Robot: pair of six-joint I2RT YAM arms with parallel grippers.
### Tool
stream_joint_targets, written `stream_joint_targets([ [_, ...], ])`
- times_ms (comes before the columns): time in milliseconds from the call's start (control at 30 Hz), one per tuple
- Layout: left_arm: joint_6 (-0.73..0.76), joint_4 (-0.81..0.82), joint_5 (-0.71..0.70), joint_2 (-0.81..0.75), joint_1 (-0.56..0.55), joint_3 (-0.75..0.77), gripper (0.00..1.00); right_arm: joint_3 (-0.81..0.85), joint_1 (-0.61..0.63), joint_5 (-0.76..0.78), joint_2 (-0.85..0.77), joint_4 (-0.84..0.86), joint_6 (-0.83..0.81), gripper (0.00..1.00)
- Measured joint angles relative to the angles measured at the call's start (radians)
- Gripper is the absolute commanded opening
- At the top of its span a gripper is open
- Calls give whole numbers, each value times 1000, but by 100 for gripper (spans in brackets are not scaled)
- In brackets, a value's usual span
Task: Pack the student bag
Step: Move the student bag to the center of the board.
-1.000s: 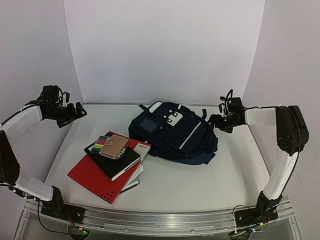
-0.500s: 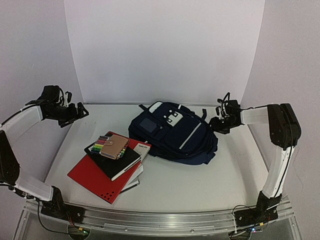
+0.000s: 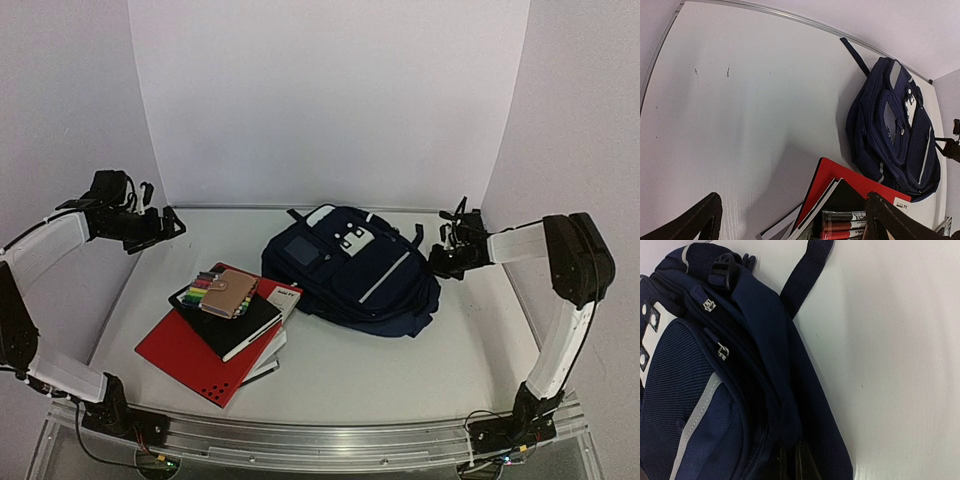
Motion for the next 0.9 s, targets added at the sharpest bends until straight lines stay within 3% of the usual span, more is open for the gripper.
stream_joint_targets([
  [167, 1, 1, 0, 0, -7, 0, 100, -198, 10, 40, -175, 6, 134, 0],
  [333, 5, 0, 0, -1, -11, 0, 100, -373, 96, 104, -370, -36, 282, 2],
  [433, 7, 1, 2, -2, -15, 0, 100, -421, 197, 130, -427, -45, 367, 20],
  [533, 14, 0, 5, -5, -24, 0, 100, -446, 279, 124, -476, -76, 414, 51],
  [633, 20, 1, 6, -13, -38, 0, 100, -441, 289, 157, -529, -124, 425, 72],
  [733, 22, 1, 6, -23, -47, 0, 100, -394, 285, 205, -568, -171, 387, 81],
  [900, 23, 1, 5, -33, -52, 0, 100, -225, 280, 190, -501, -188, 252, 86],
])
